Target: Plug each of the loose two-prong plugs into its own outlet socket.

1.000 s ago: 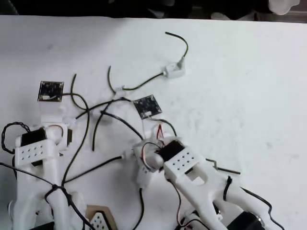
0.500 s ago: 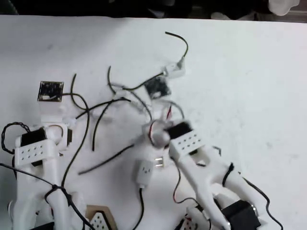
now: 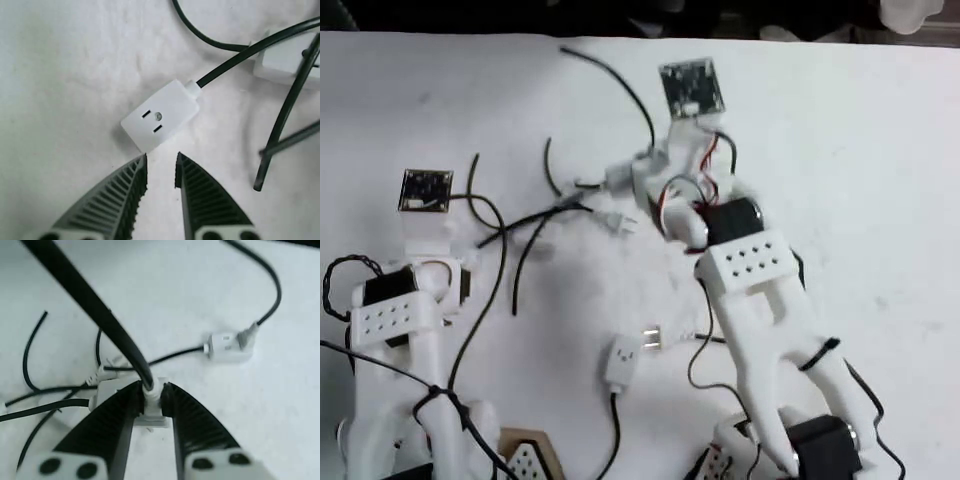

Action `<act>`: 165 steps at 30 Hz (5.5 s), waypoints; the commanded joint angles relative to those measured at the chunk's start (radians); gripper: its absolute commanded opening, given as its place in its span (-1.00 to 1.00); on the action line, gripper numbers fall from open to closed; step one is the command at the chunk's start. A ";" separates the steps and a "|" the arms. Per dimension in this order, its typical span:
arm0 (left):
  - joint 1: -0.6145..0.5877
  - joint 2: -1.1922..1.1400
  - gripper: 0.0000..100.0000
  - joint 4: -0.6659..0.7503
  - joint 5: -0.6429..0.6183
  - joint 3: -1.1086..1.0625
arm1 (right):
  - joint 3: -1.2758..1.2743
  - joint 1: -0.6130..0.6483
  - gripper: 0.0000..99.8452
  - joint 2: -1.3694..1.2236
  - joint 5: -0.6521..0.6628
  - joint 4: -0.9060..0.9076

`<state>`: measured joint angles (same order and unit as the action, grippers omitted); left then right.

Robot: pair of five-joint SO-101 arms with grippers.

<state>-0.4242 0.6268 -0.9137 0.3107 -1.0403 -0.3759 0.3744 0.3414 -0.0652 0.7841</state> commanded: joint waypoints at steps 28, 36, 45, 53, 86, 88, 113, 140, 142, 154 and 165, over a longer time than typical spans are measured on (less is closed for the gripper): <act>0.001 0.024 -0.77 0.015 0.003 0.002 | 0.434 -0.035 -0.34 -0.587 -0.098 -0.179; 0.001 0.024 -0.77 0.015 0.003 0.002 | 0.430 -0.041 -0.35 -0.354 -0.052 0.232; 0.058 0.031 -0.77 0.006 0.003 0.009 | 0.428 -0.044 -0.49 -0.179 -0.051 0.680; 0.234 0.031 -0.77 -0.244 0.003 0.160 | 0.428 -0.150 -0.59 -0.130 -0.051 0.835; 1.072 0.019 -0.51 -0.390 -0.391 0.183 | 0.428 -0.555 -0.74 -0.137 -0.049 0.858; 1.072 0.019 -0.51 -0.321 -0.390 0.120 | 0.428 -0.555 -0.74 -0.136 -0.049 0.858; 1.141 -0.079 -0.45 -0.063 -0.443 -0.081 | 0.428 -0.549 -0.74 -0.137 -0.049 0.858; 0.699 -0.513 -0.95 -0.192 0.112 0.442 | 0.428 -0.549 -0.74 -0.137 -0.049 0.863; 0.674 -0.515 -0.94 -0.192 0.218 0.443 | 0.428 -0.549 -0.74 -0.137 -0.049 0.863; 0.559 -0.513 -0.58 -0.327 0.279 0.549 | 0.428 -0.547 -0.74 -0.137 -0.049 0.863; 0.544 -0.512 -0.65 -0.431 0.276 0.569 | 0.428 -0.547 -0.74 -0.137 -0.049 0.863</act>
<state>0.1266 0.1020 -1.3403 0.5823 -0.4618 0.0138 -0.1703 0.1634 -0.1235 1.6448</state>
